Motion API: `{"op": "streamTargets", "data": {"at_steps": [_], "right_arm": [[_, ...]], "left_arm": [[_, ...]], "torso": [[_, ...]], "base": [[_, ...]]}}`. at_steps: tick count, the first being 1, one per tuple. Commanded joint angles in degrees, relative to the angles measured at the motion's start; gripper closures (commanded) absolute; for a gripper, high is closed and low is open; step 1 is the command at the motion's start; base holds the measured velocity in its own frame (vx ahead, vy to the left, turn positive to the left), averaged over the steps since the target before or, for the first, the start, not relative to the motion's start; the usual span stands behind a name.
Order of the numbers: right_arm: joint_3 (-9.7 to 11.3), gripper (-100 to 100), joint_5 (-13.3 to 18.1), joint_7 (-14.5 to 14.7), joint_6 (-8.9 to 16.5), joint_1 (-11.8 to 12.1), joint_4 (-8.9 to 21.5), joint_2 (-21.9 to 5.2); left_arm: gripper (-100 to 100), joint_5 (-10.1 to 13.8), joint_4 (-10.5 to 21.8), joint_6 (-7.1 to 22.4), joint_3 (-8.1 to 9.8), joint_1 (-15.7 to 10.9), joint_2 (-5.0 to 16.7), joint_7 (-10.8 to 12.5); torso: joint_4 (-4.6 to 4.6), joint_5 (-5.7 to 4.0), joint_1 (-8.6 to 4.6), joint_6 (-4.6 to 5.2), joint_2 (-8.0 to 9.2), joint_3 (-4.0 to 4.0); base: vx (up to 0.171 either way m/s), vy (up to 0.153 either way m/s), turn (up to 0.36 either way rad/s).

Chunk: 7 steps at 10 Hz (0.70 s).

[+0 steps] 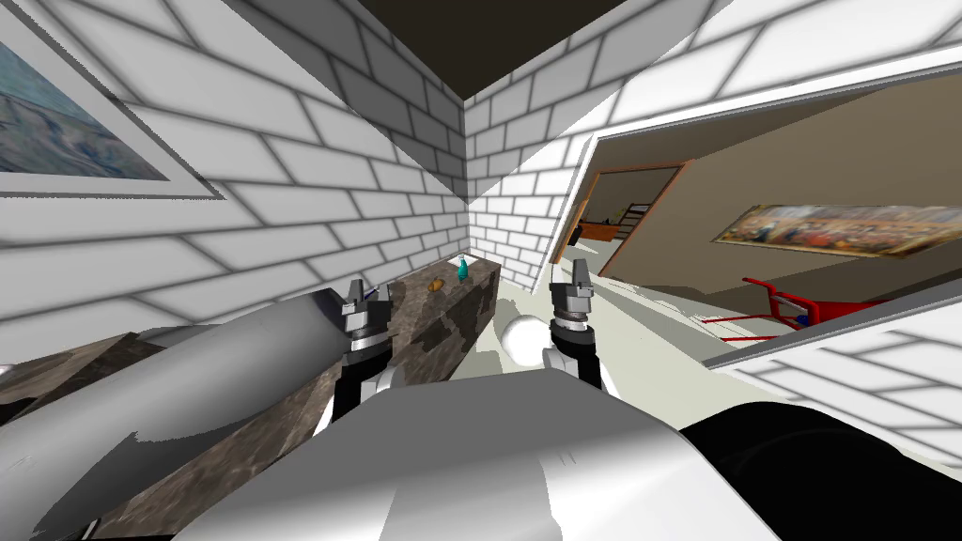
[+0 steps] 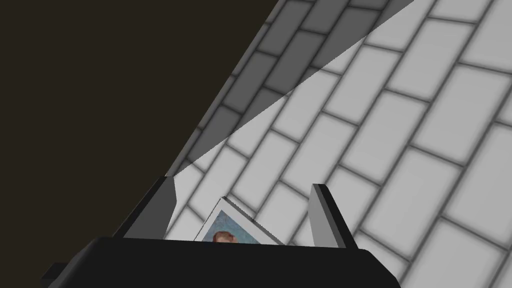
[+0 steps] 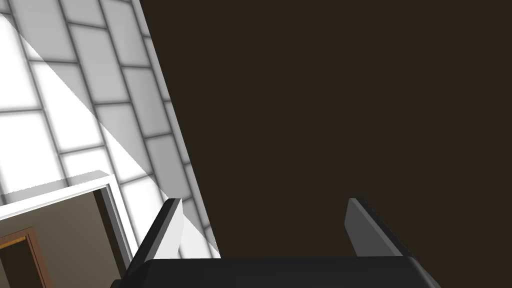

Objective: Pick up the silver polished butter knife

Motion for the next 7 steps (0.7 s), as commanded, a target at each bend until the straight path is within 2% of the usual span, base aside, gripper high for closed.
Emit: {"op": "streamTargets", "data": {"at_steps": [1,4,7], "right_arm": [[0.00,0,0.00,0.00,0.00,0.00,0.00,0.00],[0.00,0,0.00,0.00,0.00,0.00,0.00,0.00],[0.00,0,0.00,0.00,0.00,0.00,0.00,0.00]], "left_arm": [[-100,0.34,0.22,0.87,0.07,-0.24,2.26,0.44],[-100,1.69,0.99,4.29,0.33,-1.17,6.69,2.18],[-100,3.91,2.01,9.16,0.77,-2.64,9.85,5.06]], "torso": [[0.00,0.00,0.00,0.00,0.00,0.00],[-0.01,0.00,0.01,0.00,-0.05,-0.03],[-0.02,-0.01,-0.03,0.01,-0.11,-0.06]], "base": [[0.005,-0.001,-0.012],[0.015,-0.004,-0.025],[0.027,-0.010,-0.047]]}}
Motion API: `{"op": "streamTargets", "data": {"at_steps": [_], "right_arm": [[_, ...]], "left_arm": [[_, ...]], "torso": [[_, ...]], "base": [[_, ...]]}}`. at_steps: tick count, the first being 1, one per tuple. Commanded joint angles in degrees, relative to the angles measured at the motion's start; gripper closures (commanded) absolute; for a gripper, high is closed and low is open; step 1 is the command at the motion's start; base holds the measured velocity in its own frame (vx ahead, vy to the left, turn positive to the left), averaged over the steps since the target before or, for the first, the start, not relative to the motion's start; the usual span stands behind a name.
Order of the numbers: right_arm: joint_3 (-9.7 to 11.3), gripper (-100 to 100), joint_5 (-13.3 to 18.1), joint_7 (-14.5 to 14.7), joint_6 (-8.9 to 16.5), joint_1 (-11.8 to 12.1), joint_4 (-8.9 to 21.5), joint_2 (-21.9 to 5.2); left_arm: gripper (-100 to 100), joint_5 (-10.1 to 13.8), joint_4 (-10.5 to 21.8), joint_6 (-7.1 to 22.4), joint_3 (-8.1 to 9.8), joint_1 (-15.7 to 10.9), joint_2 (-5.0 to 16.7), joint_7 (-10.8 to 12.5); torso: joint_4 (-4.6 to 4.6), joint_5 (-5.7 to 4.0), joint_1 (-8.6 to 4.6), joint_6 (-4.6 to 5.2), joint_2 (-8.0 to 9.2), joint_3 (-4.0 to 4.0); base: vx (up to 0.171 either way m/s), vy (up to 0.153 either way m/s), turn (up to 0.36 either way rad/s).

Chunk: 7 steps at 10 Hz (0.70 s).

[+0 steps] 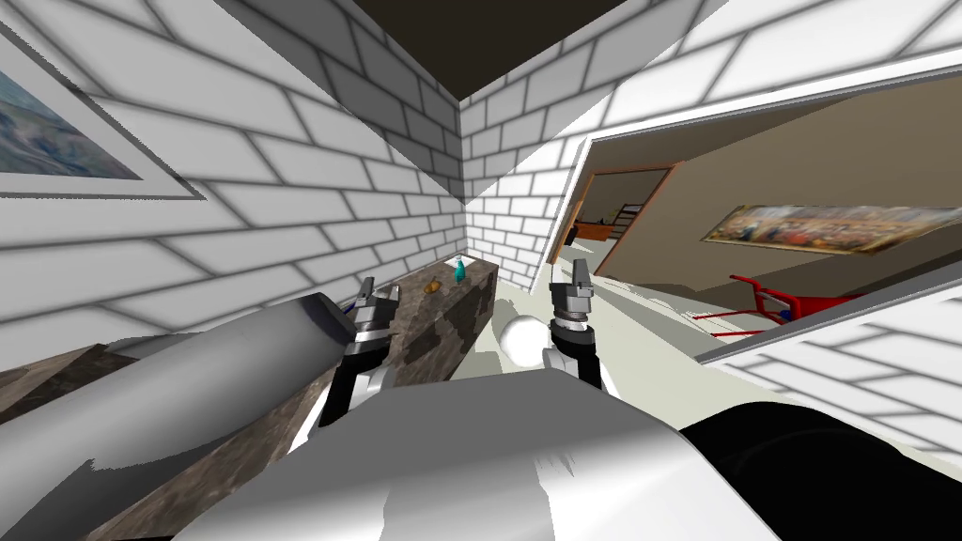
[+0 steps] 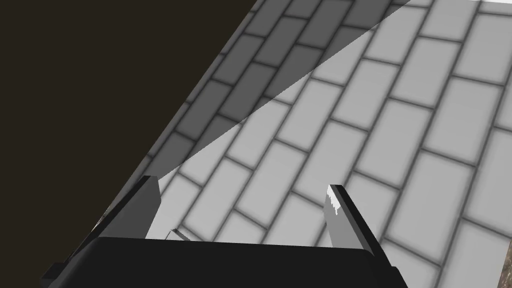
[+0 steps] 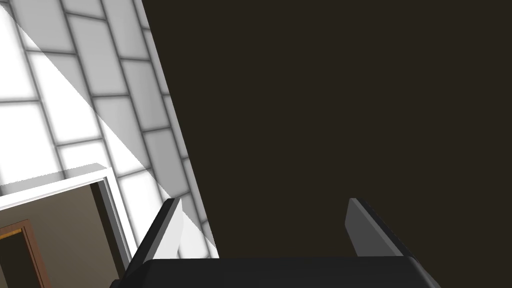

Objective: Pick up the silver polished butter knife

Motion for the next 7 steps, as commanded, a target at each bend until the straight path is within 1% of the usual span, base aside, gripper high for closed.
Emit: {"op": "streamTargets", "data": {"at_steps": [1,2,3,4,5,6,7], "right_arm": [[0.00,0,0.00,0.00,0.00,0.00,0.00,0.00],[0.00,0,0.00,0.00,0.00,0.00,0.00,0.00],[0.00,0,0.00,0.00,0.00,0.00,0.00,0.00],[0.00,0,0.00,0.00,0.00,0.00,0.00,0.00],[0.00,0,0.00,0.00,0.00,0.00,0.00,0.00],[0.00,0,0.00,0.00,0.00,0.00,0.00,0.00],[0.00,0,0.00,0.00,0.00,0.00,0.00,0.00]], "left_arm": [[-100,0.52,-0.28,1.99,0.03,0.07,0.60,0.81],[-100,1.42,0.09,3.97,0.20,-0.52,1.40,1.98],[-100,1.42,0.09,4.23,0.20,-0.52,1.40,1.98],[-100,2.39,0.46,6.48,0.40,-1.14,2.10,3.23],[-100,3.42,0.83,7.93,0.60,-1.81,2.70,4.57],[-100,3.42,0.83,9.18,0.60,-1.81,2.70,4.57],[-100,4.51,1.21,11.02,0.82,-2.50,3.22,5.98]], "torso": [[0.00,0.00,0.00,0.00,0.00,0.00],[0.00,0.00,0.01,-0.01,0.03,0.02],[0.01,0.00,0.00,0.00,0.04,0.02],[0.01,0.00,0.00,-0.01,0.06,0.03],[0.01,0.00,0.00,0.00,0.05,0.03],[0.00,0.00,-0.01,0.00,0.01,0.01],[0.00,0.00,0.00,-0.01,0.02,0.01]], "base": [[0.021,-0.003,-0.011],[0.017,-0.007,-0.035],[0.014,-0.005,-0.016],[0.020,-0.006,-0.040],[0.030,-0.010,-0.060],[0.024,-0.004,-0.019],[0.024,-0.006,-0.044]]}}
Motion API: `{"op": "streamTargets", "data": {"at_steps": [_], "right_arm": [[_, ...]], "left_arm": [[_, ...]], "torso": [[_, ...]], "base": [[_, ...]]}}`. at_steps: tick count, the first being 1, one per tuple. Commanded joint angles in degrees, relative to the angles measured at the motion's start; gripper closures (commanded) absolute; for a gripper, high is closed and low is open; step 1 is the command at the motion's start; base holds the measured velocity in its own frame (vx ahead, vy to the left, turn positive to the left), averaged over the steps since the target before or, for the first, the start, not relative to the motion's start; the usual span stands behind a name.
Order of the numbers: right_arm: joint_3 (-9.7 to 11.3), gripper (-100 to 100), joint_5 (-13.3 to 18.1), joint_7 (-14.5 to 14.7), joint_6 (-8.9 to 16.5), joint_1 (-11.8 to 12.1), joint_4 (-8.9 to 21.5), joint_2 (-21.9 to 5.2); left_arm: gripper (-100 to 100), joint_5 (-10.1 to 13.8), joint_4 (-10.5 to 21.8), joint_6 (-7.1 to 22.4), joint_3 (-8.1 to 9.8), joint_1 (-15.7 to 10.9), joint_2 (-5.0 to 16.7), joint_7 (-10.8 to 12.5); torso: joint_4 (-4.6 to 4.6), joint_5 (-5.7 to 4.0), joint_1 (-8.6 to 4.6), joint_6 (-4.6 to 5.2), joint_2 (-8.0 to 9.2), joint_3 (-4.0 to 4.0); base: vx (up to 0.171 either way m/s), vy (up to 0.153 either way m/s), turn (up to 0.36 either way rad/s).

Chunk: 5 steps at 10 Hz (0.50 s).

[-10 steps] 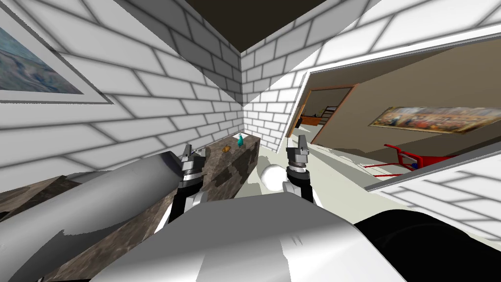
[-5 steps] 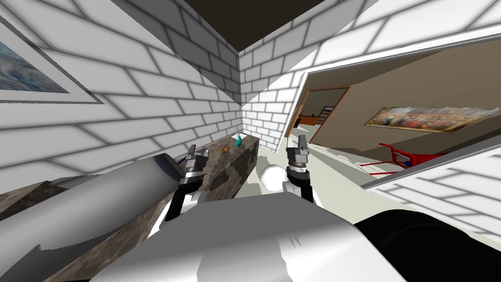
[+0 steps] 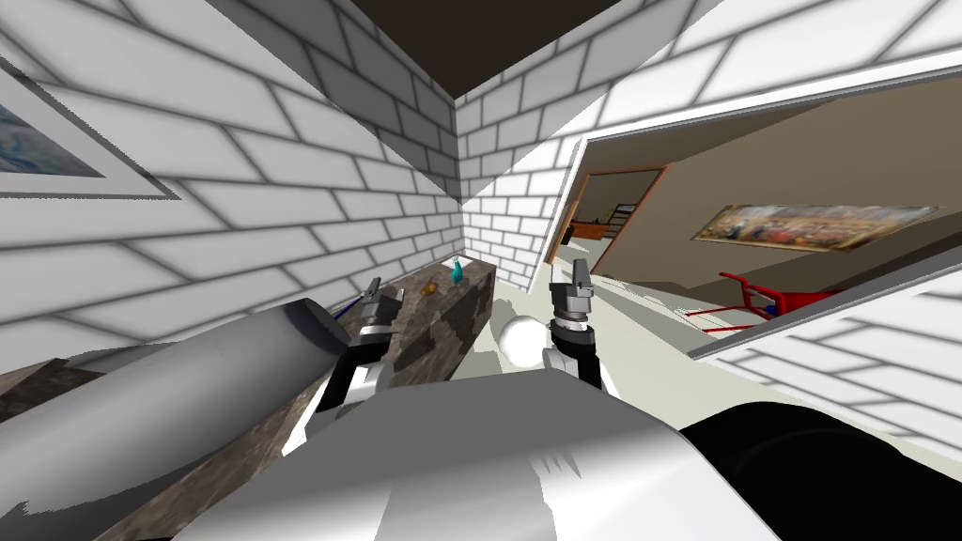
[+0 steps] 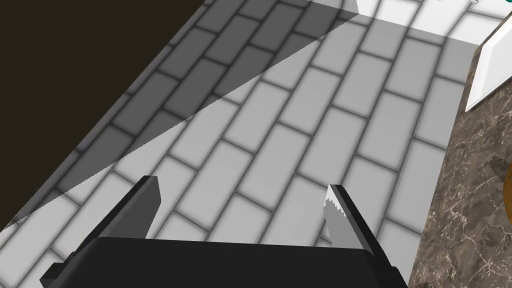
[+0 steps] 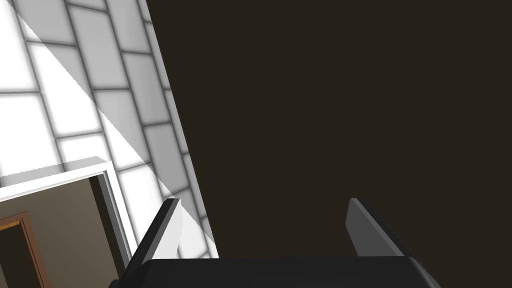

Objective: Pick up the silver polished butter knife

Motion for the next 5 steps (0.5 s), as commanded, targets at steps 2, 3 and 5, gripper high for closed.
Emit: {"op": "streamTargets", "data": {"at_steps": [2,3,5], "right_arm": [[0.00,0,0.00,0.00,0.00,0.00,0.00,0.00],[0.00,0,0.00,0.00,0.00,0.00,0.00,0.00],[0.00,0,0.00,0.00,0.00,0.00,0.00,0.00]], "left_arm": [[-100,1.63,0.59,4.25,0.26,-1.11,0.64,2.23],[-100,1.63,0.59,4.93,0.26,-1.11,0.64,2.23],[-100,2.81,1.00,7.84,0.49,-1.86,1.09,3.76]], "torso": [[0.00,0.00,0.00,-0.01,0.01,0.01],[0.00,0.00,-0.01,0.00,0.01,0.00],[0.00,0.00,-0.01,0.00,0.00,0.00]], "base": [[0.022,-0.005,-0.033],[0.023,-0.004,-0.023],[0.023,-0.007,-0.033]]}}
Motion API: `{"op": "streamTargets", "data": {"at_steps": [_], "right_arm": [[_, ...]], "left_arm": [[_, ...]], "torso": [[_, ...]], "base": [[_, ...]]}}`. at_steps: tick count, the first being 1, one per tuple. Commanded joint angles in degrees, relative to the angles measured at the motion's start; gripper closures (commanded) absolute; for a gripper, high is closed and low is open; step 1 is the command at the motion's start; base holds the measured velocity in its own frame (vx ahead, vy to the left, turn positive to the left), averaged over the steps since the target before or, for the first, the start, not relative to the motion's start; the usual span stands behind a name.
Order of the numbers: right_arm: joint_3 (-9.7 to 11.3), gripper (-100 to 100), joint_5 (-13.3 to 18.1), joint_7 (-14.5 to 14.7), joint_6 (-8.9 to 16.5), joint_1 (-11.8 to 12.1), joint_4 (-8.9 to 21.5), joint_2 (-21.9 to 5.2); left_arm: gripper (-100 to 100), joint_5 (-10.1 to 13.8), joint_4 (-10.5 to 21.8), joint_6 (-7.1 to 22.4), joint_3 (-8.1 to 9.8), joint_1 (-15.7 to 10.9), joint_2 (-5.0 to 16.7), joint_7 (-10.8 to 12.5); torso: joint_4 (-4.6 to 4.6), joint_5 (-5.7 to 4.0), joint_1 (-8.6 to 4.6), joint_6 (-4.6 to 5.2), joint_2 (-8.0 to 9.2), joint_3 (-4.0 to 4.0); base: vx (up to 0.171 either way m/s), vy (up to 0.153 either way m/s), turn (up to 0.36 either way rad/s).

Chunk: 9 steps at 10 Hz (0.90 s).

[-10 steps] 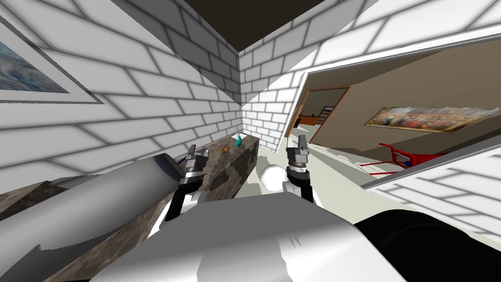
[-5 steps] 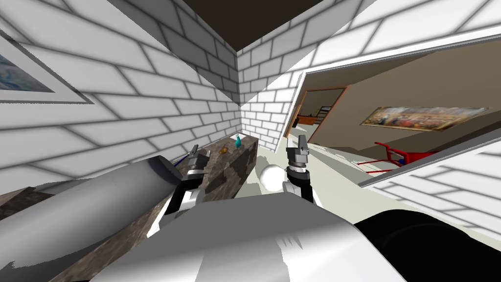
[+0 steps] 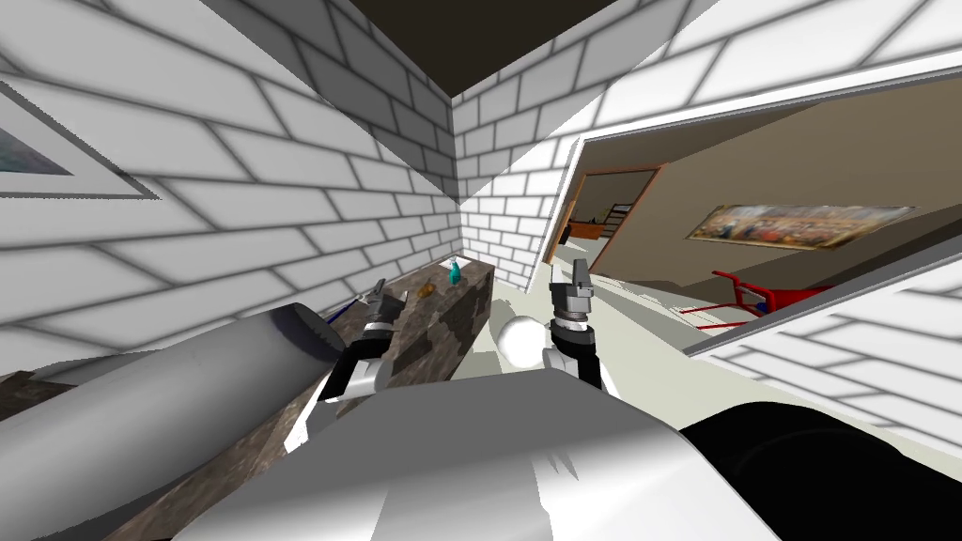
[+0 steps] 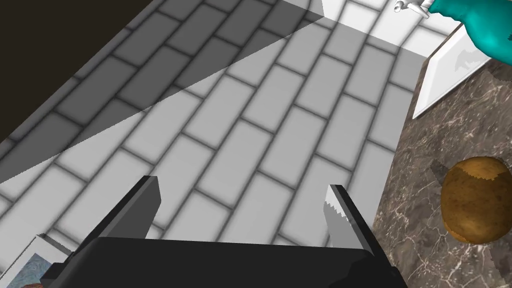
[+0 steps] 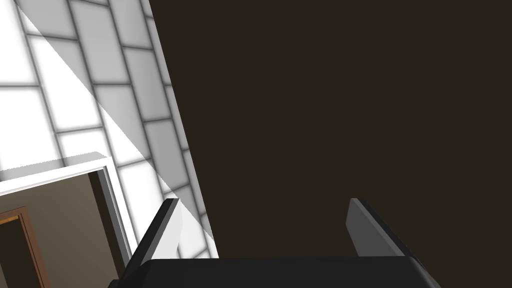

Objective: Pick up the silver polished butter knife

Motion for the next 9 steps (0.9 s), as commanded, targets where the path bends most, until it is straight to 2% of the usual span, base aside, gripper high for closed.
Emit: {"op": "streamTargets", "data": {"at_steps": [1,2,3,4,5,6,7,8,9], "right_arm": [[0.00,0,0.00,0.00,0.00,0.00,0.00,0.00],[0.00,0,0.00,0.00,0.00,0.00,0.00,0.00],[0.00,0,0.00,0.00,0.00,0.00,0.00,0.00],[0.00,0,0.00,0.00,0.00,0.00,0.00,0.00],[0.00,0,0.00,0.00,0.00,0.00,0.00,0.00],[0.00,0,0.00,0.00,0.00,0.00,0.00,0.00],[0.00,0,0.00,0.00,0.00,0.00,0.00,0.00],[0.00,0,0.00,0.00,0.00,0.00,0.00,0.00],[0.00,0,0.00,0.00,0.00,0.00,0.00,0.00]], "left_arm": [[-100,1.39,0.69,2.86,0.27,-0.99,0.51,1.83],[-100,1.39,0.69,3.66,0.27,-0.99,0.51,1.83],[-100,2.64,1.13,5.70,0.52,-1.79,0.94,3.46],[-100,2.64,1.13,6.76,0.52,-1.79,0.94,3.46],[-100,3.93,1.59,8.46,0.77,-2.61,1.36,5.12],[-100,3.93,1.59,9.93,0.77,-2.61,1.36,5.12],[-100,5.24,2.10,11.52,1.03,-3.46,1.78,6.82],[-100,5.24,2.10,13.18,1.03,-3.46,1.78,6.82],[-100,6.57,2.65,14.95,1.30,-4.33,2.20,8.54]], "torso": [[0.00,0.00,0.00,0.00,0.00,0.00],[0.00,0.00,0.00,0.01,-0.01,0.00],[0.00,0.00,0.01,0.00,0.00,0.00],[0.00,0.00,0.00,0.01,-0.01,0.00],[0.00,0.00,0.00,0.00,-0.01,-0.01],[0.00,0.00,-0.02,0.01,-0.03,-0.02],[0.00,0.00,-0.01,0.00,-0.02,-0.01],[0.00,0.00,-0.01,0.01,-0.02,-0.01],[0.00,0.00,0.00,0.00,0.00,0.00]], "base": [[0.023,-0.004,-0.053],[0.021,-0.004,-0.024],[0.024,-0.007,-0.043],[0.024,-0.005,-0.023],[0.030,-0.011,-0.048],[0.026,-0.007,-0.027],[0.024,-0.008,-0.052],[0.022,-0.002,-0.026],[0.032,-0.005,-0.054]]}}
